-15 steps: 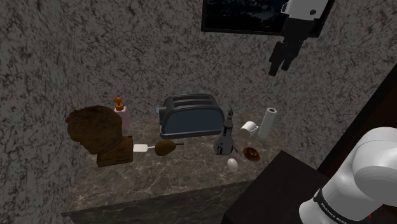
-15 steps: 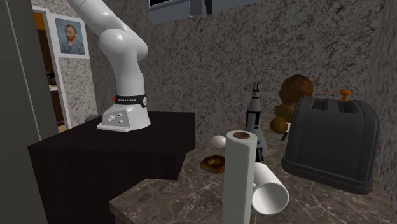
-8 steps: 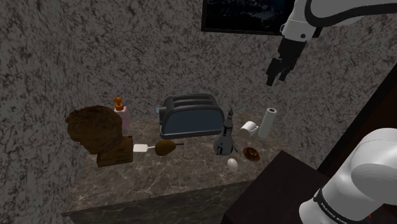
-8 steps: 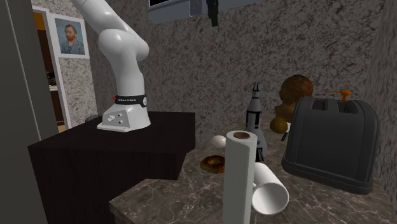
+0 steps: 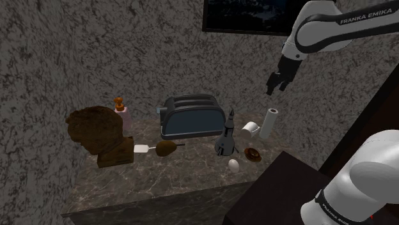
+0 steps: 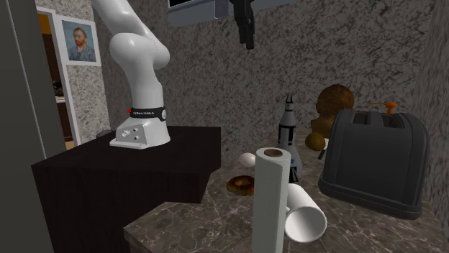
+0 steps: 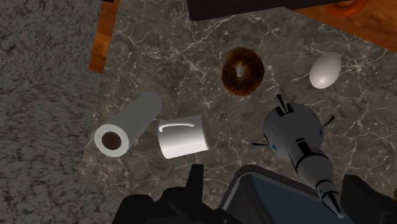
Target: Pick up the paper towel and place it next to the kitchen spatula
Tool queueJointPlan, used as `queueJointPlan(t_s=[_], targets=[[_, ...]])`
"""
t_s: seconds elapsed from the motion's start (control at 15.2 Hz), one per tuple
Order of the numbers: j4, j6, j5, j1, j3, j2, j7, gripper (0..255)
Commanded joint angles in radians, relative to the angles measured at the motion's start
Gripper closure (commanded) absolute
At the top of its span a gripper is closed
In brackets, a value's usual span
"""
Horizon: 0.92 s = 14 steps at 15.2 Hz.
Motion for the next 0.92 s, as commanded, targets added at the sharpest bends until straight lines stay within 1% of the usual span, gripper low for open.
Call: queueJointPlan(t_s=[0.0,0.26,0.46,0.66,0.86], targets=[[-0.017,0.068,-0.011,-0.017,-0.036,0.038,-0.017,0],[-0.028,0.198,-0.015,-0.039,-0.106,0.138,-0.052,0],[-0.024,0.294,0.0,-0.048,-0.161,0.226,-0.086,0],[-0.008,0.387,0.037,-0.047,-0.22,0.324,-0.135,0],[0.018,0.473,0.111,-0.038,-0.278,0.432,-0.205,0]])
